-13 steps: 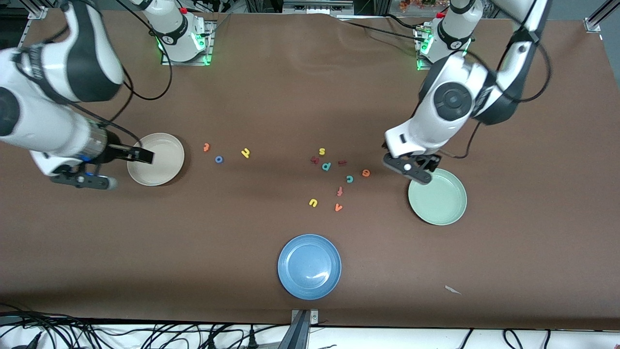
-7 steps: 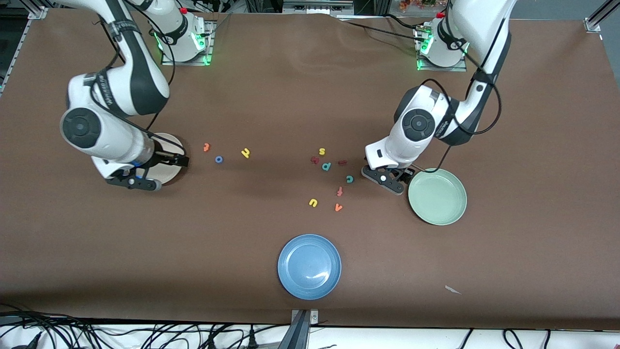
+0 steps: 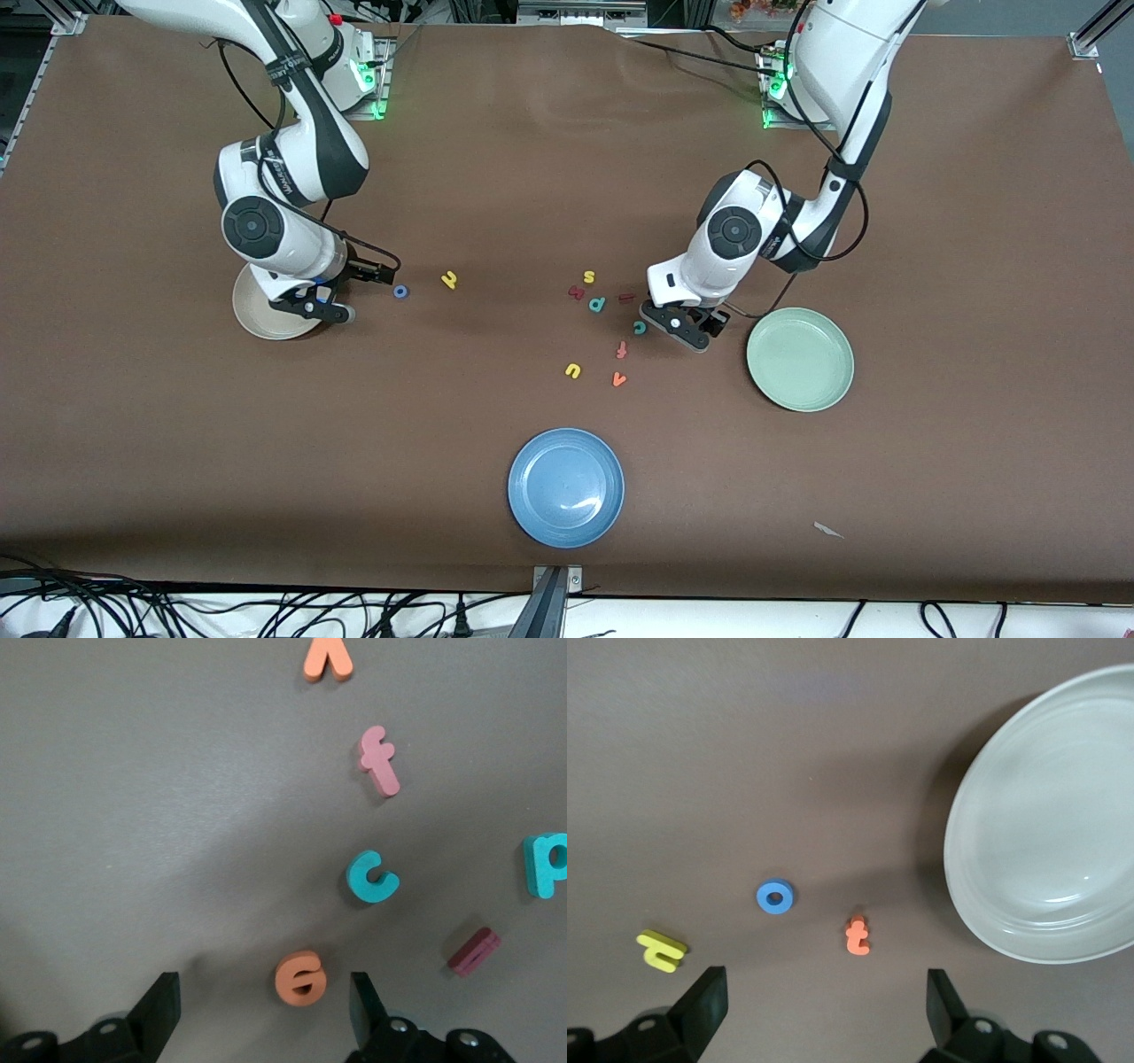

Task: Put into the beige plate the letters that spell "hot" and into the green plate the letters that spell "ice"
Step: 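Place the orange e on the green plate while the right gripper lowers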

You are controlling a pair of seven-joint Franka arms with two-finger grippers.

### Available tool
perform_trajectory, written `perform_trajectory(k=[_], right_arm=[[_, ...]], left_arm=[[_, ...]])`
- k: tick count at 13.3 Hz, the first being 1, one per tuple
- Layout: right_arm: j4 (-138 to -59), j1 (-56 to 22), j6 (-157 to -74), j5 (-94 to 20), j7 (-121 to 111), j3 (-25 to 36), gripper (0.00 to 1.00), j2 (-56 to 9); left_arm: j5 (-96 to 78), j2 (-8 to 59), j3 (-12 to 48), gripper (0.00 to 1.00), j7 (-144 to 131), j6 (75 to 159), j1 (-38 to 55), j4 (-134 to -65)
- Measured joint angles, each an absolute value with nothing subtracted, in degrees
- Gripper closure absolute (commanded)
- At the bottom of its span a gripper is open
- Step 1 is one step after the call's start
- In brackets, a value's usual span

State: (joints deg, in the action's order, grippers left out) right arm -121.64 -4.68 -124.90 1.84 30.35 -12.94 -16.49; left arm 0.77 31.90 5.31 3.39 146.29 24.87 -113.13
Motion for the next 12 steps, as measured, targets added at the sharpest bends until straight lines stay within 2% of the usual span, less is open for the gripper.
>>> perform_trajectory(k=[2, 4, 5, 6, 7, 8, 12], right_arm=[[-124.8, -4.7, -130.1, 1.8, 30.7, -12.9, 0.01, -17.0], [-127.9, -4.7, -134.6, 1.8, 30.8, -12.9, 0.01, -17.7], [-128.6, -4.7, -135.4, 1.8, 30.8, -12.9, 0.02, -18.1], [-128.7, -4.7, -135.8, 1.8, 30.6, -12.9, 0.04, -18.5], [-128.7, -4.7, -136.0, 1.8, 30.2, -12.9, 0.05, -18.6], [-128.7, -4.7, -136.1, 1.8, 29.5, -12.9, 0.05, -18.6], [-128.8, -4.7, -138.3, 1.8, 27.1, -12.9, 0.04, -20.6]], left_arm=[[0.8, 32.8, 5.4, 0.45, 3.4, 147.2, 25.0, -113.3], [0.8, 32.9, 5.4, 0.52, 3.4, 147.4, 25.0, -113.7], [0.8, 32.9, 5.4, 0.64, 3.4, 147.4, 25.1, -113.8], [0.8, 33.0, 5.4, 0.83, 3.4, 147.4, 25.2, -113.9], [0.8, 33.0, 5.4, 0.97, 3.4, 147.5, 25.3, -113.9], [0.8, 33.0, 5.4, 1.0, 3.4, 147.6, 25.4, -113.8], [0.8, 32.6, 5.4, 1.0, 3.4, 147.9, 25.6, -113.5]])
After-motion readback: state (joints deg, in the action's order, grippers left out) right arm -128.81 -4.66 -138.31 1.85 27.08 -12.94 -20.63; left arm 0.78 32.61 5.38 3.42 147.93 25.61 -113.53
